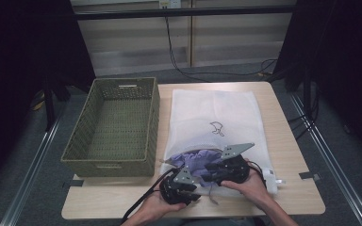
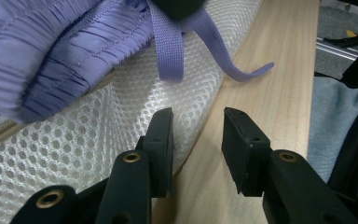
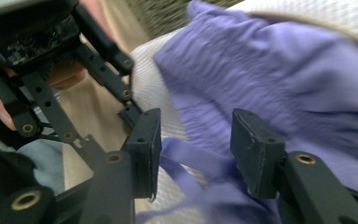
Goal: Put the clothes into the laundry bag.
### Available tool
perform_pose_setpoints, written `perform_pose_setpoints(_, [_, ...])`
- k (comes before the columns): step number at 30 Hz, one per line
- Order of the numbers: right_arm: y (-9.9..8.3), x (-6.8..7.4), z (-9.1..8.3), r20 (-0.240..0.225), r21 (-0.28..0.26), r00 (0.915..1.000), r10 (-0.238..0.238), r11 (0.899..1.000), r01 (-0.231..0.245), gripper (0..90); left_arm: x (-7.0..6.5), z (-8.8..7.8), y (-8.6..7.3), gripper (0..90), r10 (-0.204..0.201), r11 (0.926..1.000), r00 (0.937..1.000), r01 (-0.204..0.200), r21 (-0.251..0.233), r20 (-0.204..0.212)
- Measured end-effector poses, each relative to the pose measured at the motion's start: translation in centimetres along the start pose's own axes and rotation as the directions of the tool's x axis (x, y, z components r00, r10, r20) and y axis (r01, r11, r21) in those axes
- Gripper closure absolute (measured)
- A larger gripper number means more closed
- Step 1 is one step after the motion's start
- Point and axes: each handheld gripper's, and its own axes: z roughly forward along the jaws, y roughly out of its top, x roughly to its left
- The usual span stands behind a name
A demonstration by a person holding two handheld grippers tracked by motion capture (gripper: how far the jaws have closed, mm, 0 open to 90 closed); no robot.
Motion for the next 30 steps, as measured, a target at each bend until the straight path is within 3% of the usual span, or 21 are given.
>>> perform_pose_setpoints(1, [0.0, 0.0, 0.4, -0.008, 0.001, 0.9999, -0.011, 1.000, 0.011, 54.0, 0.0, 0.0, 0.0, 63.9, 0.016, 0.9999, 0.9998, -0.016, 0.002, -0.005])
perform_pose_setpoints(6, [0.5, -0.3, 1.9, -0.035, -0.020, 0.9994, -0.002, 1.000, 0.002, 51.6, 0.0, 0.1, 0.1, 67.3, 0.002, 0.9999, 0.9999, -0.002, 0.010, -0.015])
perform_pose_setpoints(7, [0.6, -0.3, 2.2, -0.031, -0.018, 0.9995, -0.001, 1.000, 0.000, 51.4, -0.1, 0.2, 0.1, 68.0, -0.006, 0.9999, 0.9999, 0.006, -0.009, -0.013])
perform_pose_setpoints(9, [0.7, -0.4, 2.6, -0.029, -0.018, 0.9995, -0.008, 1.000, 0.008, 51.3, -0.1, 0.2, 0.1, 66.9, 0.014, 0.9999, 0.9999, -0.014, 0.007, -0.005])
perform_pose_setpoints(11, [0.6, -0.5, 3.0, -0.022, -0.011, 0.9997, 0.000, 1.000, -0.001, 51.7, -0.2, 0.3, 0.1, 65.6, 0.020, 0.9998, 0.9998, -0.020, -0.006, -0.004])
perform_pose_setpoints(13, [0.5, -0.7, 3.2, -0.021, -0.006, 0.9998, 0.005, 1.000, -0.005, 53.6, 0.0, 0.3, 0.1, 65.8, 0.011, 0.9999, 0.9999, -0.011, -0.008, 0.002])
perform_pose_setpoints(18, [0.3, -1.0, 3.3, 0.000, 0.005, 0.9998, 0.018, 1.000, -0.018, 58.1, -0.2, 0.6, 0.3, 63.7, 0.030, 0.9994, 0.9995, -0.030, -0.015, -0.004])
perform_pose_setpoints(20, [0.3, -1.0, 3.4, 0.014, 0.020, 0.9999, 0.007, 1.000, -0.007, 59.8, -0.3, 0.6, 0.5, 64.3, 0.045, 0.9990, 0.9987, -0.044, 0.010, -0.025])
perform_pose_setpoints(21, [0.2, -1.0, 3.5, 0.020, 0.027, 0.9998, 0.005, 1.000, -0.006, 61.0, -0.4, 0.7, 0.5, 66.4, 0.048, 0.9988, 0.9982, -0.048, 0.001, -0.035])
perform_pose_setpoints(22, [0.2, -0.9, 3.5, 0.026, 0.029, 0.9996, 0.008, 1.000, -0.009, 62.7, -0.4, 0.6, 0.7, 69.1, 0.080, 0.9962, 0.9957, -0.078, 0.038, -0.048])
perform_pose_setpoints(23, [0.1, -0.9, 3.6, 0.025, 0.031, 0.9996, 0.009, 0.999, -0.010, 64.1, -0.5, 0.7, 0.6, 71.0, 0.060, 0.9981, 0.9970, -0.060, 0.013, -0.049])
perform_pose_setpoints(26, [0.1, -1.0, 3.6, 0.016, 0.032, 0.9996, 0.023, 0.999, -0.024, 67.7, -0.2, 0.6, 0.7, 80.7, 0.037, 0.9993, 0.9980, -0.036, 0.014, -0.052])
perform_pose_setpoints(30, [0.1, -1.3, 3.3, -0.004, 0.026, 0.9991, 0.042, 0.999, -0.042, 79.0, -0.1, 0.6, 0.7, 87.1, 0.029, 0.9994, 0.9986, -0.029, 0.019, -0.045])
